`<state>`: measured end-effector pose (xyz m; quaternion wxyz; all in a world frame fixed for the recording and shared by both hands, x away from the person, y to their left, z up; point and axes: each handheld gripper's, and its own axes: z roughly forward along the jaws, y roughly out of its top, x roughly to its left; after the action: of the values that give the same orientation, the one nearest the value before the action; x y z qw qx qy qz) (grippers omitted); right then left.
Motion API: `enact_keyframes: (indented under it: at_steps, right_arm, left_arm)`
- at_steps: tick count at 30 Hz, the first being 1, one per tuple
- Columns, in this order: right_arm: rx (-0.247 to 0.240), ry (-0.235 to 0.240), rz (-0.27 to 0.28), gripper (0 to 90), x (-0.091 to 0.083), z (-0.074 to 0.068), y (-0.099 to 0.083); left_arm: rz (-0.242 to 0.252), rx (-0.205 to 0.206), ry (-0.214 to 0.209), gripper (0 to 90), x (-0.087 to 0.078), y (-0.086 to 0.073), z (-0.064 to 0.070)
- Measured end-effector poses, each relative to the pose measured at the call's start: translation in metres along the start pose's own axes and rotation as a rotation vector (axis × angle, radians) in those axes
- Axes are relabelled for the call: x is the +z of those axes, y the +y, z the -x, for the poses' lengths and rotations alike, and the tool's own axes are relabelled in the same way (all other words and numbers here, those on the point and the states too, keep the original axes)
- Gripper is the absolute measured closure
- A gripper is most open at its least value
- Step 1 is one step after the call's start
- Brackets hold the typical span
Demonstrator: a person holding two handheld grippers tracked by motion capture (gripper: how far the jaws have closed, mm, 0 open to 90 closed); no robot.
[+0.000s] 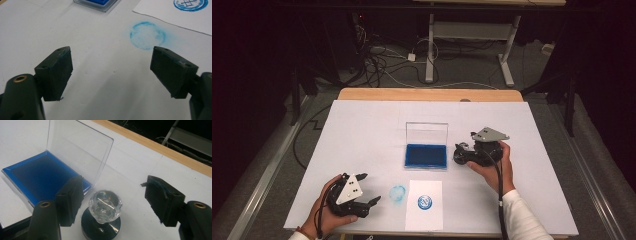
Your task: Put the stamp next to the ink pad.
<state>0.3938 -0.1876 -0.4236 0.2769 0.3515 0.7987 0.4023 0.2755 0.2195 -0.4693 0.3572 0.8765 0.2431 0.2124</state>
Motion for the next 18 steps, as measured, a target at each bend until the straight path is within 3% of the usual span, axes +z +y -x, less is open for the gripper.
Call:
enact_keyframes:
  at_steps: [9,18]
  right_arm:
    - [-0.001,-0.03,0.027,21.4,-0.007,-0.002,0.006]
    - [-0.004,-0.031,0.052,20.7,-0.017,-0.001,0.009]
  left_arm:
    - [0.002,-0.003,0.004,17.8,-0.001,0.0,0.0]
    - [-0.001,-0.004,0.003,17.7,0.0,0.0,0.0]
